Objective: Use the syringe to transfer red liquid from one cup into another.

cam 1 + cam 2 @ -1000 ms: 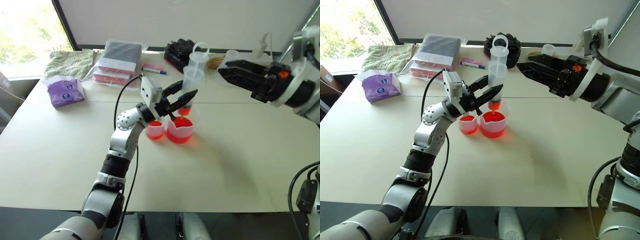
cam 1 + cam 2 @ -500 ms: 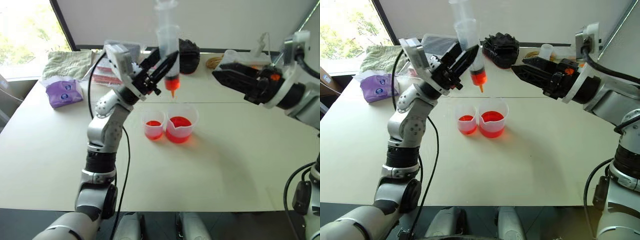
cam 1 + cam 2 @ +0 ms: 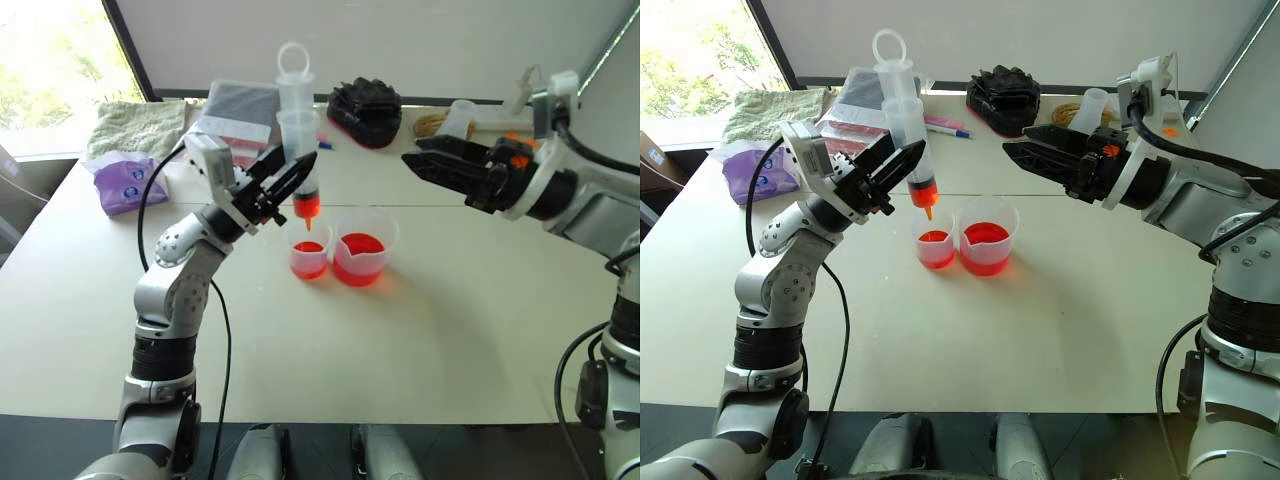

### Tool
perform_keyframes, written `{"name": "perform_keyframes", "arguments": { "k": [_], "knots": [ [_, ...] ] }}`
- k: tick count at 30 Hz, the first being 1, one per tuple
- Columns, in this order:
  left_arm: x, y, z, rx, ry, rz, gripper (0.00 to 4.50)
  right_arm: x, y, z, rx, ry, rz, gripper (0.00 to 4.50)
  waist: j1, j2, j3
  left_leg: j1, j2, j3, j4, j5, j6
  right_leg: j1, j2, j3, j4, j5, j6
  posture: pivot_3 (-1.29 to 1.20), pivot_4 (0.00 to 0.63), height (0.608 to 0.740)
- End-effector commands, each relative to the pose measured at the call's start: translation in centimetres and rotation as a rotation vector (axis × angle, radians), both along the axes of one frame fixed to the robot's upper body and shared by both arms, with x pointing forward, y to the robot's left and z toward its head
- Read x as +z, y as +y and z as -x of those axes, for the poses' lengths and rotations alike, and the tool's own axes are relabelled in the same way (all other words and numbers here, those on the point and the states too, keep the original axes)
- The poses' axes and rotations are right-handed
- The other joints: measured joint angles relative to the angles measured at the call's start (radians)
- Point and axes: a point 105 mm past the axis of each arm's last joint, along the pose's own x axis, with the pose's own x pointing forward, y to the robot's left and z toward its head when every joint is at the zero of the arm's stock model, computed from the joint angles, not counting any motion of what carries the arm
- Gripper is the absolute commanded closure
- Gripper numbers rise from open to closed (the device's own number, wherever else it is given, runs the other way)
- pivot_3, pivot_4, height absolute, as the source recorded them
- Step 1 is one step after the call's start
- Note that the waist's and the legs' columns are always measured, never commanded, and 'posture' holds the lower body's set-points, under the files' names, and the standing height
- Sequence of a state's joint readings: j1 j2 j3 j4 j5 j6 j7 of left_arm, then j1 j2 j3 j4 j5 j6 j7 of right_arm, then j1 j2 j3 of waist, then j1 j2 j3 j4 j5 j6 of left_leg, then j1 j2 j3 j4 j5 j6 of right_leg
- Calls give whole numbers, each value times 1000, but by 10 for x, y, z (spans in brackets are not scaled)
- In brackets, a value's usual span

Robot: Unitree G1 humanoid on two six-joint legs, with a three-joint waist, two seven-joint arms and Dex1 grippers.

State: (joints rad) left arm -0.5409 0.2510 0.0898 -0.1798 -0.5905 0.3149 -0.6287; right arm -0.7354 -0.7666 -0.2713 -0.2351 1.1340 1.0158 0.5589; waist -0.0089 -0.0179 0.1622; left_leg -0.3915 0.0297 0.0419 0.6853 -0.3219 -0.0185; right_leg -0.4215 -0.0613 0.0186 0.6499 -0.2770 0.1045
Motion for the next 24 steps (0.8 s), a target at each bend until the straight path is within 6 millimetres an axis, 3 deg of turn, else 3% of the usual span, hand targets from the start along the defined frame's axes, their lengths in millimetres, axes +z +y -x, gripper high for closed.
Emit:
{"name": "perform_keyframes", "arguments": {
  "k": [1,6,13,19,24],
  "knots": [
    [7,-3,7,-3,-72,-10,3044,20,3,4,10,-89,-5,1575,0,0,0,0,0,0,0,0,0,0,0,0,0,0,0,0,150,740],
    [-10,-5,5,0,-68,-50,3044,29,18,8,41,-117,-13,1575,-2,0,0,0,0,0,0,0,0,0,0,0,0,0,0,0,150,740],
    [-17,-5,-1,33,-96,-81,3044,30,42,4,28,-126,-40,1575,-2,0,0,0,0,0,0,0,0,0,0,0,0,0,0,0,150,740],
    [-19,-4,-6,66,-119,-93,3044,33,67,15,111,-124,-63,1575,-2,0,0,0,0,0,0,0,0,0,-1,0,0,0,0,0,150,740],
    [-21,-6,-6,74,-130,-106,3044,30,80,-2,30,-123,-43,1575,-3,0,0,0,0,0,0,0,0,0,-1,0,0,0,0,0,150,740]
  ]
}}
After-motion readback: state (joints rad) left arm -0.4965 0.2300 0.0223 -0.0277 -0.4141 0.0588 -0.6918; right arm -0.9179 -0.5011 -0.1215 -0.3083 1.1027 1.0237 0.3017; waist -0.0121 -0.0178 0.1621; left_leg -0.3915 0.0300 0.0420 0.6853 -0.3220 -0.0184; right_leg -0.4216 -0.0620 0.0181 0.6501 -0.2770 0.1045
